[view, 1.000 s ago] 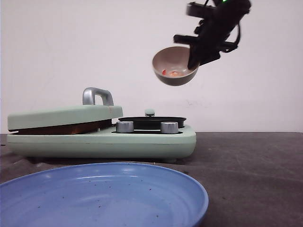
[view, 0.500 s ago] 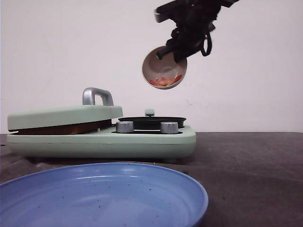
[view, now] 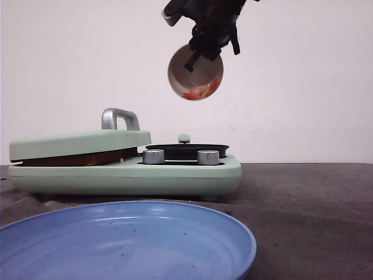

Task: Make breakfast with bread and shrimp
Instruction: 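Tilt the bowl with the right gripper to pour shrimp into the pan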

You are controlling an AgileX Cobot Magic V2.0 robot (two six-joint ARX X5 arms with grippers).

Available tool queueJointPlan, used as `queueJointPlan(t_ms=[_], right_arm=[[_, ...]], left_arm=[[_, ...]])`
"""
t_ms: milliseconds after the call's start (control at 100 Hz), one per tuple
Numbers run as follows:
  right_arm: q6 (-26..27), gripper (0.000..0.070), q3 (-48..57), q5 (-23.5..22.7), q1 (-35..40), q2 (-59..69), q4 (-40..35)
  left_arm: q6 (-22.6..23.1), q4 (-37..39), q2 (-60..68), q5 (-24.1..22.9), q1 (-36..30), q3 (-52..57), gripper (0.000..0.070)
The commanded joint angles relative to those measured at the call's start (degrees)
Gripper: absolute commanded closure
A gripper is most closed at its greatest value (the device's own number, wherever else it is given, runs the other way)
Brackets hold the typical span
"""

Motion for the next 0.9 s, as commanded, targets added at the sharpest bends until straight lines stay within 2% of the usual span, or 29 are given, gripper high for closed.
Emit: queueJointPlan(t_ms=[0, 210, 350, 540, 730, 890], right_arm=[[-4.02, 0.0700, 1.36, 1.18, 0.74, 0.83, 3.08], [-4.52, 0.0700, 1.36, 1.95, 0.92, 0.83, 6.84], [-2.01, 0.0700, 1.36, 1.77, 0.92, 0.83, 7.85], [-2.12, 0.0700, 1.36, 2.01, 0.94, 0.83, 14.45], [-1.68, 0.0699, 1.36, 2.38, 0.83, 0.83, 14.27], [3.10, 0.0700, 1.36, 1.20, 0.52, 0.83, 14.27]], left_arm=[[0.74, 0.42, 0.15, 0.04, -0.07, 0.46, 0.0266], [0.90, 0.44, 0.15, 0.07, -0.07, 0.46, 0.0266], [0.92, 0.50, 0.15, 0.07, -0.07, 0.46, 0.0266], [0.92, 0.55, 0.15, 0.07, -0.07, 0.46, 0.0266], [1.33, 0.92, 0.15, 0.07, -0.07, 0.46, 0.0266], [1.33, 0.94, 0.15, 0.07, -0.07, 0.46, 0.0266]])
